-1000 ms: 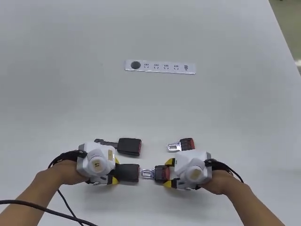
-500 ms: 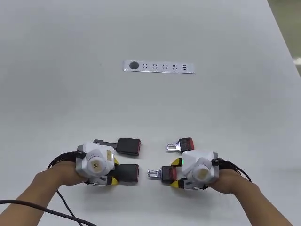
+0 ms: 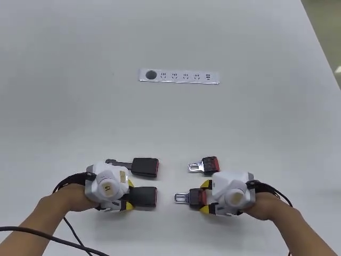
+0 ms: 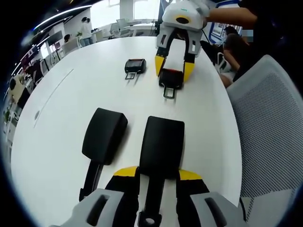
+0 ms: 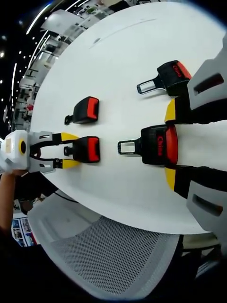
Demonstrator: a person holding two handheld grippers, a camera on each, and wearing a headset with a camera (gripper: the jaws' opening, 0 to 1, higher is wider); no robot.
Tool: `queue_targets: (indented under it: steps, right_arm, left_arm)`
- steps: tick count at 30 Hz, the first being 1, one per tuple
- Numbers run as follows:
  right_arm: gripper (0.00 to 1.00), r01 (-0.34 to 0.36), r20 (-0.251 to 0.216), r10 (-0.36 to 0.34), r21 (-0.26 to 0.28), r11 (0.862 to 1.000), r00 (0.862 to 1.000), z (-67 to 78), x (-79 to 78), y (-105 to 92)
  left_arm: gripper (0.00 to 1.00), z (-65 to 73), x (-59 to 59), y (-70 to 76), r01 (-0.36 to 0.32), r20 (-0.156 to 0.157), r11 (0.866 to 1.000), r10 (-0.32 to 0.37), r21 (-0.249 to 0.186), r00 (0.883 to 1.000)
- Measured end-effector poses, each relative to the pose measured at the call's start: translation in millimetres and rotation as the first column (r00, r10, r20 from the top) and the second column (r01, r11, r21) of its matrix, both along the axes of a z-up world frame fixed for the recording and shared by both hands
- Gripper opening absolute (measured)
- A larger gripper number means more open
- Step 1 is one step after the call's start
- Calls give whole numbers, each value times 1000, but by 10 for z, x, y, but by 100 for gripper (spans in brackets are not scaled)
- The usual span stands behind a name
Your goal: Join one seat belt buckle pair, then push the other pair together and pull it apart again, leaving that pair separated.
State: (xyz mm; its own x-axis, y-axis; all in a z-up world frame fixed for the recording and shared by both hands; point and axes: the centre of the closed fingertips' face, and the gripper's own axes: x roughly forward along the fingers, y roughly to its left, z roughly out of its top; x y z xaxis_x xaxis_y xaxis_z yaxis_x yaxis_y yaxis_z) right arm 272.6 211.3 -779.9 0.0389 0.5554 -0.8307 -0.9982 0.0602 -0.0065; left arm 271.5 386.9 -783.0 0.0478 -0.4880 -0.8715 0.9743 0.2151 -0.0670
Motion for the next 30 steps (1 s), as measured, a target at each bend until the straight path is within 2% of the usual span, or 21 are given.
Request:
queue_targets:
  steps: [12, 28, 30]
  right_arm:
    - [30, 10, 4, -10, -14, 1000, 1000, -3, 7, -134]
    - [31, -13, 36, 13, -13, 1000, 999, -15, 10, -152]
    - [34, -12, 40, 13, -16, 1000, 999, -7, 14, -161]
  left_arm:
    - [30, 36, -15, -23, 3, -1, 1000, -3, 2, 1000]
    - [31, 78, -33, -47, 15, 10, 1000, -15, 3, 1000]
    - [31, 92, -37, -56, 17, 13, 1000, -17, 3, 1000]
